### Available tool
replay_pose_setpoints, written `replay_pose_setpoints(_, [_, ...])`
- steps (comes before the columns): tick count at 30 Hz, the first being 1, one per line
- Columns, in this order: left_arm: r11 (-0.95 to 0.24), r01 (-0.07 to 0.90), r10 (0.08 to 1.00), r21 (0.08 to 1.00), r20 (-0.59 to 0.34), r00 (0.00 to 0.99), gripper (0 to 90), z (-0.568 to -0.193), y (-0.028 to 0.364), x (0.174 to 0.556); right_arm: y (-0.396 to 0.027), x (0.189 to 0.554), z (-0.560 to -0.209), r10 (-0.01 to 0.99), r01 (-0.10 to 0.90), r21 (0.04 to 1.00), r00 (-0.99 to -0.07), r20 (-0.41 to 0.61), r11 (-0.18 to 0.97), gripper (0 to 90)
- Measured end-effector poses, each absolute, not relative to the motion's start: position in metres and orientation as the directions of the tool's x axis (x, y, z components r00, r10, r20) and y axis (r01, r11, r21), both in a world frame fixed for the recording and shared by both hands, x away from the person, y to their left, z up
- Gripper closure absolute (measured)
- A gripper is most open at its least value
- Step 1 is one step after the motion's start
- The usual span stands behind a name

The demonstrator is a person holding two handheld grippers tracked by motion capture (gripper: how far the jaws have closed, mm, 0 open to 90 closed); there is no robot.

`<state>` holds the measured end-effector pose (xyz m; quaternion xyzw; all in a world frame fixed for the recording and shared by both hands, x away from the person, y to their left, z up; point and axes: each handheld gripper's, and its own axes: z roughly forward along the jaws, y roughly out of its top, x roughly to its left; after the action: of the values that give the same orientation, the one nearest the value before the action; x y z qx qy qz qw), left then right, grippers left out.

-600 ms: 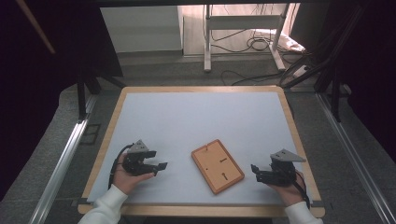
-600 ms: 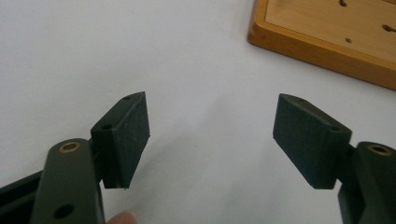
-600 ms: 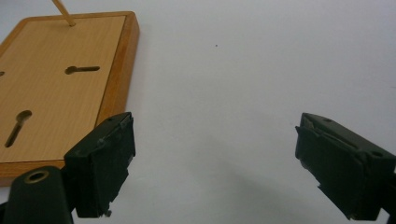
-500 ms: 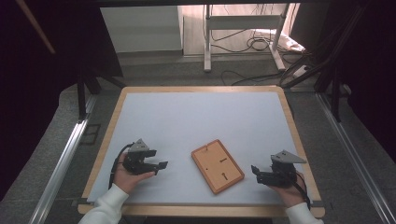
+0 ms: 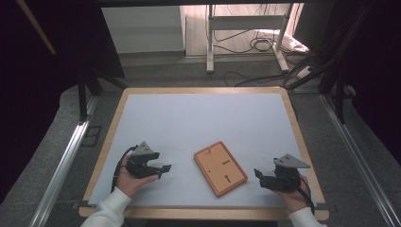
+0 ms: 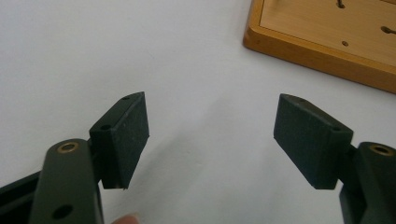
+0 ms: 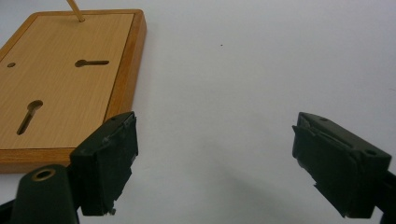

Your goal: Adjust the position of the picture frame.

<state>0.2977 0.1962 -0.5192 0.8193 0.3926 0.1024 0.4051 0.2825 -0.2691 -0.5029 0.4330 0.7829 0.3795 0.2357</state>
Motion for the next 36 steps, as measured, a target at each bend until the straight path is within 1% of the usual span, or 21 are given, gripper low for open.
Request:
replay_pose_setpoints(8, [-0.367, 0.556, 0.725, 0.746, -0.144, 0.673, 27.2, -0.516, 0.188, 0.299, -0.268, 0.280, -0.503, 0.853, 0.493, 0.801, -0.520, -0.043, 0.341, 14.8])
replay_pose_setpoints(13, [-0.375, 0.548, 0.718, 0.748, -0.139, 0.682, 27.3, -0.514, 0.184, 0.300, -0.267, 0.281, -0.506, 0.848, 0.503, 0.784, -0.528, -0.053, 0.363, 15.4])
replay_pose_setpoints(18, [-0.377, 0.543, 0.714, 0.751, -0.138, 0.686, 27.5, -0.513, 0.178, 0.303, -0.266, 0.281, -0.506, 0.848, 0.502, 0.788, -0.527, -0.047, 0.356, 15.5])
replay_pose_setpoints(34, [-0.414, 0.518, 0.689, 0.748, -0.114, 0.716, 28.0, -0.510, 0.142, 0.316, -0.269, 0.281, -0.507, 0.856, 0.508, 0.788, -0.514, -0.048, 0.349, 15.5])
replay_pose_setpoints(36, [-0.417, 0.516, 0.686, 0.748, -0.113, 0.719, 29.7, -0.510, 0.137, 0.318, -0.269, 0.281, -0.507, 0.857, 0.508, 0.787, -0.513, -0.049, 0.350, 15.5])
